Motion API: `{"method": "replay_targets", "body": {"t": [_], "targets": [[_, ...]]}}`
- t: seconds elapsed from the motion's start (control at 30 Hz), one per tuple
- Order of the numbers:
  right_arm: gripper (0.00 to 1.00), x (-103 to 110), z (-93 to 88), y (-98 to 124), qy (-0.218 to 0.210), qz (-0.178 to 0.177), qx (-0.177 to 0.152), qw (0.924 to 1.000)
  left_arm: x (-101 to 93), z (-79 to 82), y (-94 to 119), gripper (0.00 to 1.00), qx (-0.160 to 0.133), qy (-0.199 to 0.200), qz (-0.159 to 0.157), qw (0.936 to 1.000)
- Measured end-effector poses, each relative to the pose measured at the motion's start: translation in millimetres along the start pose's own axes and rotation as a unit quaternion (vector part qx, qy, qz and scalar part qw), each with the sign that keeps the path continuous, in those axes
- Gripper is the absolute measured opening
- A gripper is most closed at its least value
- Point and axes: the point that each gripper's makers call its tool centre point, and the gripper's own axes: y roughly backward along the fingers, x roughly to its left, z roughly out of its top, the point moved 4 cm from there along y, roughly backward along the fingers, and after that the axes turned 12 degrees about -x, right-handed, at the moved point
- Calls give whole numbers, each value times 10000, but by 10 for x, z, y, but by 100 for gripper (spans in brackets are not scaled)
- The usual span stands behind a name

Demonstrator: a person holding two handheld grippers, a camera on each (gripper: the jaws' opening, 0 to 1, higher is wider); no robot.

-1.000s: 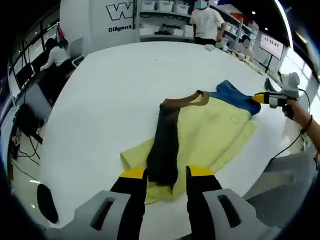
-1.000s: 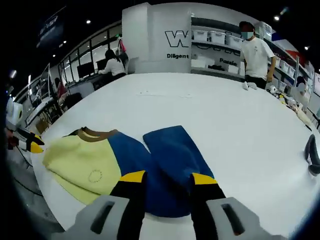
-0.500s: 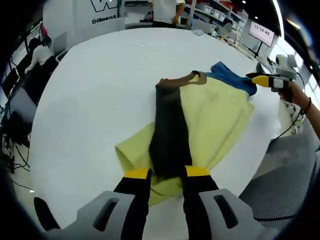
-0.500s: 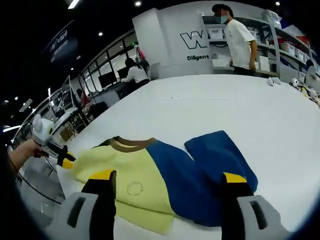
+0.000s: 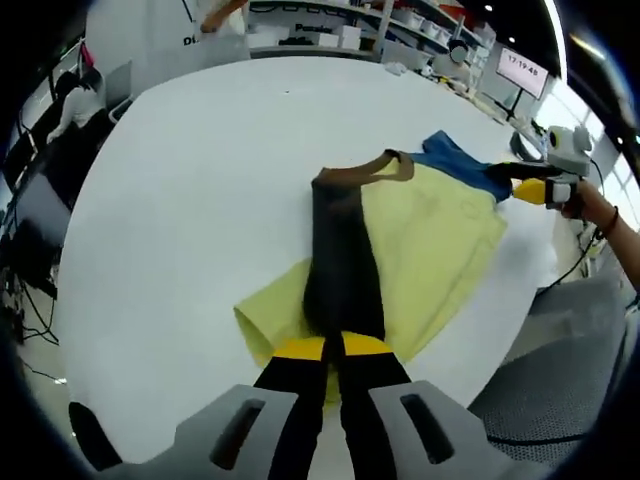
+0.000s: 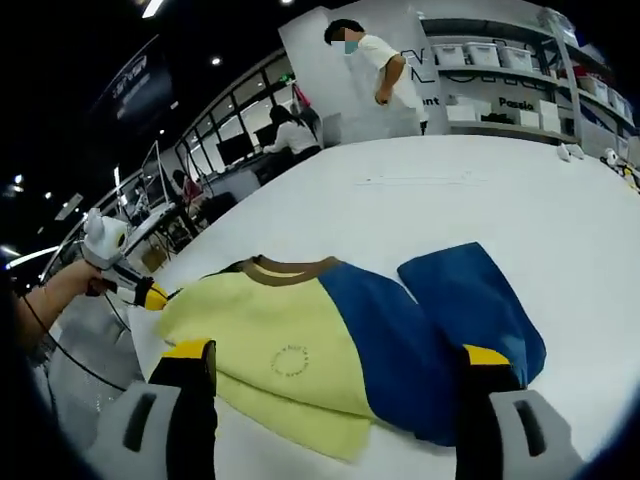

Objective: Fold the garment on the visible template until the final outline fits inside the template.

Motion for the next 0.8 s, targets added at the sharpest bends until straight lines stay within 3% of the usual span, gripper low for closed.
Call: {"method": "replay_targets", "body": {"t": [0.27,0.57,0.63,0.8], "targets": [[99,-88,-219,-75,-205,-72,306,9993,122,324,174,4,-420,-202,235,9986],[99,-57,-180,-84,-191,-53,348,9992,283,878,215,4,-1196,-749,634,9880],[99,-44,-139,-92,-113,-42,339,9994,232,1027,226,4,-1439,-949,569,9834],[99,28,-4,-110,-57,75,202,9998,-40,1234,235,4,-1644,-898,108,9822]]}}
